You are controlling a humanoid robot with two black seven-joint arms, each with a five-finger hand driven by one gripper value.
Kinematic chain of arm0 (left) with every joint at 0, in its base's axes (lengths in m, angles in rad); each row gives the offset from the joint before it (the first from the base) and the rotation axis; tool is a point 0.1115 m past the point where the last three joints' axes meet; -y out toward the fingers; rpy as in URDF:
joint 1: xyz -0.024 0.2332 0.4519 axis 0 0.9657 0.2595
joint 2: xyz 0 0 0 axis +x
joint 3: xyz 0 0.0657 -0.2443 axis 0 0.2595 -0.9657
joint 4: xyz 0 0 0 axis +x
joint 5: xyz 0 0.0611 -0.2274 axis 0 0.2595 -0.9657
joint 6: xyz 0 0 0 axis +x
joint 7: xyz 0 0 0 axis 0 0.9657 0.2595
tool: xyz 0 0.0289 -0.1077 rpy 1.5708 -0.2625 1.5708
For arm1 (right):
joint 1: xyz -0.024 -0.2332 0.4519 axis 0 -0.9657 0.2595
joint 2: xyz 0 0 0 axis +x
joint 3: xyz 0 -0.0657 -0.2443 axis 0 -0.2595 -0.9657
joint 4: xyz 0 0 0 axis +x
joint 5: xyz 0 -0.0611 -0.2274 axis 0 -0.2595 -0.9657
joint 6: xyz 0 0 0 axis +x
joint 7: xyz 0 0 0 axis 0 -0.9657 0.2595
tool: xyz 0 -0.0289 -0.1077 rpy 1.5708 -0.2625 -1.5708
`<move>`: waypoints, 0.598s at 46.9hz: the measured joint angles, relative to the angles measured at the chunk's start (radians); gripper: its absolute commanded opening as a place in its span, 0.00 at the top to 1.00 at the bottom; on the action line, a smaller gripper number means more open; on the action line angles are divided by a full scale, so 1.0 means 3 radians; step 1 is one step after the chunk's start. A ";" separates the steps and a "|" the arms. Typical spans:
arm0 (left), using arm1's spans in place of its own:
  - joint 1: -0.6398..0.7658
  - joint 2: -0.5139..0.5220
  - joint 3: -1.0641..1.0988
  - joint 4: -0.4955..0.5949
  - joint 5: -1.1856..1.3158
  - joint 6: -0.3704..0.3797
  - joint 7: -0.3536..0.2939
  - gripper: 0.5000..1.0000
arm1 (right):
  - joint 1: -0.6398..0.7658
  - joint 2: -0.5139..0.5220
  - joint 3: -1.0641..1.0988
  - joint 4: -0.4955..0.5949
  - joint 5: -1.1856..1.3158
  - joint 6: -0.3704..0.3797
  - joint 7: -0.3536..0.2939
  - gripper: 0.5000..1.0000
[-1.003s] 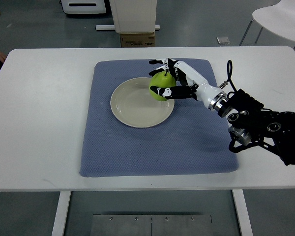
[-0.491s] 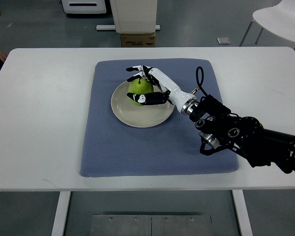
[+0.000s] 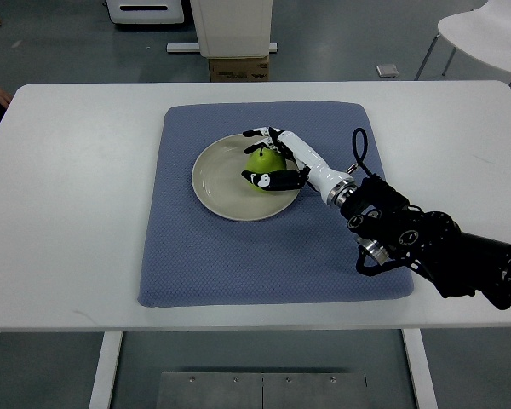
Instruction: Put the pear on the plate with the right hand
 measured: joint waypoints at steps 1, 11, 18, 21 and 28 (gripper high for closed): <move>0.0000 0.0000 0.0000 0.0000 0.0000 0.0000 0.0000 0.00 | -0.0005 0.0000 0.0000 0.0000 0.0000 -0.0015 0.0000 1.00; 0.0000 0.0000 0.0000 0.0000 0.0000 0.0000 0.0000 0.00 | -0.0065 -0.0001 0.0005 0.0009 0.0001 -0.0145 0.0000 0.79; 0.0000 0.0000 0.0000 0.0000 0.0000 0.0000 0.0000 0.00 | -0.0081 -0.0001 0.0006 0.0014 -0.0001 -0.0148 0.0003 0.43; 0.0000 0.0000 0.0000 0.0000 0.0000 0.0000 0.0000 0.00 | -0.0081 -0.0001 0.0006 0.0016 -0.0001 -0.0149 0.0004 0.33; 0.0000 0.0000 0.0000 0.0000 0.0000 0.0000 0.0000 0.00 | -0.0059 0.0000 0.0009 0.0038 -0.0001 -0.0149 0.0010 0.02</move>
